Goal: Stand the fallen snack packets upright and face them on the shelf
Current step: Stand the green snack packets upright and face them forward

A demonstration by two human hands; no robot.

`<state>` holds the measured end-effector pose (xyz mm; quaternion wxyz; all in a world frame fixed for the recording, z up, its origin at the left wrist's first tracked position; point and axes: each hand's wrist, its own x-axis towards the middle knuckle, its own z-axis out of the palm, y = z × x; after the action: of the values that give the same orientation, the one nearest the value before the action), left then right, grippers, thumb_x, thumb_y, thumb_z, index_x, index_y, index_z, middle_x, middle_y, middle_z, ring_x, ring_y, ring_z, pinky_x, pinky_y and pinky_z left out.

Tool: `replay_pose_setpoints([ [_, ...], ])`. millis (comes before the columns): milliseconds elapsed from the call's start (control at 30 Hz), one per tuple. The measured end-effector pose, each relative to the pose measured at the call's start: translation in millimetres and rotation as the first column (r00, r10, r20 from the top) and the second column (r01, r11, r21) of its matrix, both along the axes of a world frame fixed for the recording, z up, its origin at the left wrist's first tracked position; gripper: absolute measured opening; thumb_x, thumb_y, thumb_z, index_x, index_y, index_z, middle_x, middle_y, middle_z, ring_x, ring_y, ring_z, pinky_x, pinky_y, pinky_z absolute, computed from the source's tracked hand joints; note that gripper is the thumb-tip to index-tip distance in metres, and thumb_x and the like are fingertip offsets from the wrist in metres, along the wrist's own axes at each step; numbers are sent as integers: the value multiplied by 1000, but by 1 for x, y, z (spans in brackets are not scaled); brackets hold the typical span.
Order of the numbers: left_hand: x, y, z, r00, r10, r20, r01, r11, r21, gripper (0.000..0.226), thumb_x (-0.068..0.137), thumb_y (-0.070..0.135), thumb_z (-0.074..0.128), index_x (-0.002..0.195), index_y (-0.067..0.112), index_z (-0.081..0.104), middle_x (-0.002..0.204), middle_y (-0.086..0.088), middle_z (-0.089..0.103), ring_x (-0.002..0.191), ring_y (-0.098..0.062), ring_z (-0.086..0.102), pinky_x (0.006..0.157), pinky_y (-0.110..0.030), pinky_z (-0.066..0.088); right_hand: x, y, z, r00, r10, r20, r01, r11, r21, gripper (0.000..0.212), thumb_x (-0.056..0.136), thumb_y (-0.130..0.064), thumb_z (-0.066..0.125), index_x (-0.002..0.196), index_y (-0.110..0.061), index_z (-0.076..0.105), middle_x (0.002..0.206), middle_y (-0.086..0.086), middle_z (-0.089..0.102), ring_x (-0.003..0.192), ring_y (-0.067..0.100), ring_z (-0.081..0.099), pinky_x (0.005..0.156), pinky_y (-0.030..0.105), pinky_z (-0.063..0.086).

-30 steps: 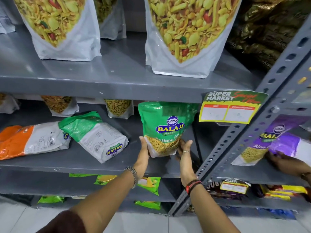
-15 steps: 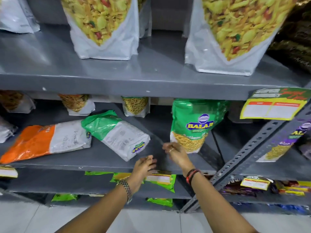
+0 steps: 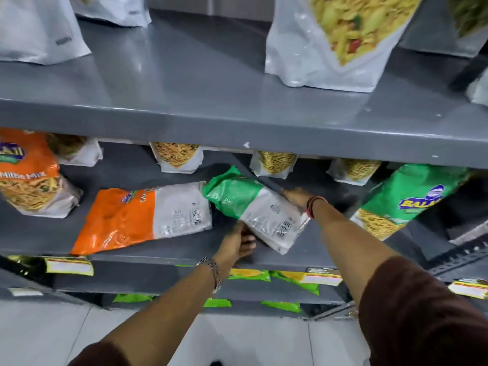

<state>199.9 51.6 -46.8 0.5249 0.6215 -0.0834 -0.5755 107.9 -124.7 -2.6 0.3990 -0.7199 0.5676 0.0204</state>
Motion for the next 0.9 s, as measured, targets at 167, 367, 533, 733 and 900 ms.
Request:
replay_pose_setpoints([
  [167, 11, 0, 4, 999, 9, -43, -13, 997, -76, 54, 92, 57, 23, 112, 15, 51, 109, -12, 61, 92, -24, 61, 77, -32, 53, -1, 4, -8, 963, -233, 138, 224, 972, 76, 16, 90, -6, 45, 85, -5, 60, 79, 12, 58, 58, 19, 49, 49, 26, 44],
  [367, 12, 8, 18, 990, 123, 73, -103, 965, -241, 26, 97, 33, 41, 106, 16, 58, 121, -15, 64, 105, -28, 63, 78, -36, 57, -26, 38, 14, 874, -288, 391, 306, 952, 18, 37, 81, 12, 38, 61, -11, 60, 39, -4, 50, 34, 6, 41, 29, 11, 27],
  [533, 33, -4, 55, 957, 203, 208, -90, 887, -452, 25, 96, 30, 43, 87, 26, 66, 99, 11, 68, 97, -8, 63, 93, -30, 47, -31, 45, 30, 721, -283, 633, 381, 924, -20, 44, 81, 17, 33, 65, -17, 56, 66, 7, 54, 61, 15, 45, 58, 27, 38],
  [733, 45, -27, 57, 871, 240, 429, -50, 911, -410, 36, 97, 16, 41, 62, 19, 46, 68, 7, 49, 61, 7, 46, 60, -11, 37, -21, 47, 6, 670, -244, 701, 453, 882, -126, 37, 82, 16, 46, 73, -18, 57, 83, 12, 61, 76, 15, 51, 77, 33, 41],
  [900, 43, -26, 29, 875, 114, 470, 20, 962, -271, 27, 99, 23, 37, 97, 7, 58, 98, -8, 57, 95, -16, 49, 82, -25, 37, -25, 53, -31, 709, -305, 636, 456, 886, -83, 19, 84, 13, 47, 91, 10, 64, 79, 8, 62, 61, 5, 48, 67, 21, 42],
])
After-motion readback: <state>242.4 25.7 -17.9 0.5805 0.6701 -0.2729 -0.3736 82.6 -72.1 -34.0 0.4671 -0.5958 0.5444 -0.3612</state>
